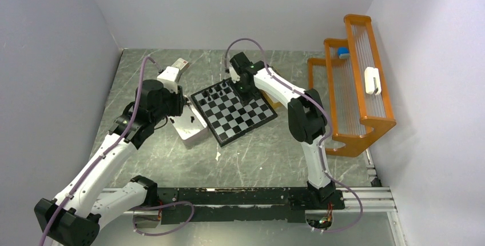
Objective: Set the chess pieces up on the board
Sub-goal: Pick up the chess piece from the chessboard.
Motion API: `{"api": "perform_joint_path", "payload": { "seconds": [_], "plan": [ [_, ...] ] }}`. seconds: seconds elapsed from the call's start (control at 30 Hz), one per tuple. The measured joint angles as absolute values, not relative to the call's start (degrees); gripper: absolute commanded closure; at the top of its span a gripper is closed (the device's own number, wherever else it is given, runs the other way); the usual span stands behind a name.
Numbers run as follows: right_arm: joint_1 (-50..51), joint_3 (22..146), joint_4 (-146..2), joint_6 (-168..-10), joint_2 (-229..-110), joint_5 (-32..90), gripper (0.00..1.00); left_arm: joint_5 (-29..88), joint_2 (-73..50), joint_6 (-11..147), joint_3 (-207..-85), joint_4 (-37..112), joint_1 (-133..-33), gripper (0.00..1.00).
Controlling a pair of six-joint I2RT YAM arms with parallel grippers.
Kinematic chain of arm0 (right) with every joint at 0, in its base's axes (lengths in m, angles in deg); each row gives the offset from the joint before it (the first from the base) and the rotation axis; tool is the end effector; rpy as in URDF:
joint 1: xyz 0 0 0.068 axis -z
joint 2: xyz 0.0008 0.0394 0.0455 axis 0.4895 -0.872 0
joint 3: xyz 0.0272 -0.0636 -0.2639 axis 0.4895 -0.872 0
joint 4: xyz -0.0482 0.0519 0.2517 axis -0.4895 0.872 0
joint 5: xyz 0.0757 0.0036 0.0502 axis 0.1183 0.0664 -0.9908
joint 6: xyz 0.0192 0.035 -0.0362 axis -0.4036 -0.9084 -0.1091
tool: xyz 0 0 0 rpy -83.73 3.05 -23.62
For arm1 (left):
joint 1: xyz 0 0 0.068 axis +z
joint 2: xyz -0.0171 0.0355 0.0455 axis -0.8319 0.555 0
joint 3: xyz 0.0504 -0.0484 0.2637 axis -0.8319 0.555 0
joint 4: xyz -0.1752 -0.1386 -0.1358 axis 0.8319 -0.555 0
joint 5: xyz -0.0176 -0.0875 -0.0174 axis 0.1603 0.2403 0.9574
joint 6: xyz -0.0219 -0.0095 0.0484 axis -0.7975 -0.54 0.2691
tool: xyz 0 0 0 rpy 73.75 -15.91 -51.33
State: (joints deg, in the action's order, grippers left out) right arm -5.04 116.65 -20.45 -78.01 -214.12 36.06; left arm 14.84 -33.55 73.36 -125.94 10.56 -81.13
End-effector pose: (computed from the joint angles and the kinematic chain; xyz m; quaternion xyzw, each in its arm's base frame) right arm 0.3836 0.2625 0.2092 -0.3258 0.9281 0.0503 0.1732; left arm 0.1908 -0.0839 0.3299 0.1071 0.8438 -0.0944 0.5173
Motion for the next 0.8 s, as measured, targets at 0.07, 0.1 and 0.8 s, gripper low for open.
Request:
{"api": "perform_joint_path", "payload": {
  "seconds": [0.07, 0.1, 0.8],
  "plan": [
    [-5.04, 113.48, -22.89, -78.53, -212.81, 36.06, 0.73, 14.87, -33.55, 73.38, -125.94, 10.56, -81.13, 0.64],
    [-5.04, 111.9, -24.25, -78.79, -212.29, 36.06, 0.73, 14.84, -33.55, 73.36, -125.94, 10.56, -81.13, 0.64],
    [-4.1, 107.16, -35.38, -81.29, -211.87, 37.35, 0.89, 14.87, -33.57, 73.36, -125.92, 10.72, -81.13, 0.64]
  ]
}}
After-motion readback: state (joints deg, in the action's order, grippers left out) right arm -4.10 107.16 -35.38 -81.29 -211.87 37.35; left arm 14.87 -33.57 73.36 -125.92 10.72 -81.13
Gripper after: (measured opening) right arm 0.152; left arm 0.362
